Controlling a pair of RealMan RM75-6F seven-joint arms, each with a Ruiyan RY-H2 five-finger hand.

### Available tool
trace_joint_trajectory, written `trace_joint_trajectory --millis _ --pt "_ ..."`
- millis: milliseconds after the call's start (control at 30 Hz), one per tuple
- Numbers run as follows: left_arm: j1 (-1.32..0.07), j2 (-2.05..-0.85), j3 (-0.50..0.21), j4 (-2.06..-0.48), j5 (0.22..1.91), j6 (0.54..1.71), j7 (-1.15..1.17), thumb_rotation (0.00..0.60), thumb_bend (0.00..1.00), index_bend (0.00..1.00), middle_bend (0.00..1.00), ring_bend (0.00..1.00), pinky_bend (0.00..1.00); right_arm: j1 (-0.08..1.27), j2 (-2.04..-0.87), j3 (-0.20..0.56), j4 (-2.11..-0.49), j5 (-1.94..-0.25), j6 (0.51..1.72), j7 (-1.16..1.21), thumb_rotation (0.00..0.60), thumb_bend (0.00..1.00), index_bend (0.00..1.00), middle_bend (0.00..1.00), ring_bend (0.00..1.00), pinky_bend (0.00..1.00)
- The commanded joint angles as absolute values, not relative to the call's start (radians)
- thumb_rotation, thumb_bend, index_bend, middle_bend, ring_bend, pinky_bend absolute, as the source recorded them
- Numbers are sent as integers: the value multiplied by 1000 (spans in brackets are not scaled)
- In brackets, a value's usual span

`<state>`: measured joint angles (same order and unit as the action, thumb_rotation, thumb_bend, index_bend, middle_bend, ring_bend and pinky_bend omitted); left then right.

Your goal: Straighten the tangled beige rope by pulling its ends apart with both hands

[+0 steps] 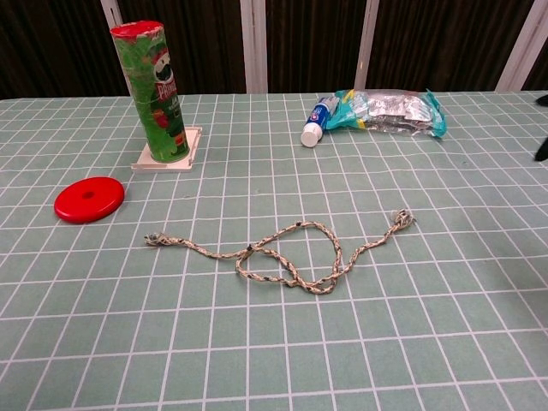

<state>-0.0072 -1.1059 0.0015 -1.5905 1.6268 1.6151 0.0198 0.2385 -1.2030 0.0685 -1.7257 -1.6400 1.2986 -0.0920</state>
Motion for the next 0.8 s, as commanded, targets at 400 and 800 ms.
trace_joint_trajectory --millis 400,800 --pt "-13 -1105 1 -1591 1618 1601 10 600 114 71 0 0 0 451 -1540 176 -1598 -1389 1056 -362 600 390 475 109 0 0" --pt "-19 -1105 -2 -1595 1602 1584 8 600 114 71 0 0 0 511 -1699 192 -1421 -1283 1024 -374 600 390 498 112 0 0"
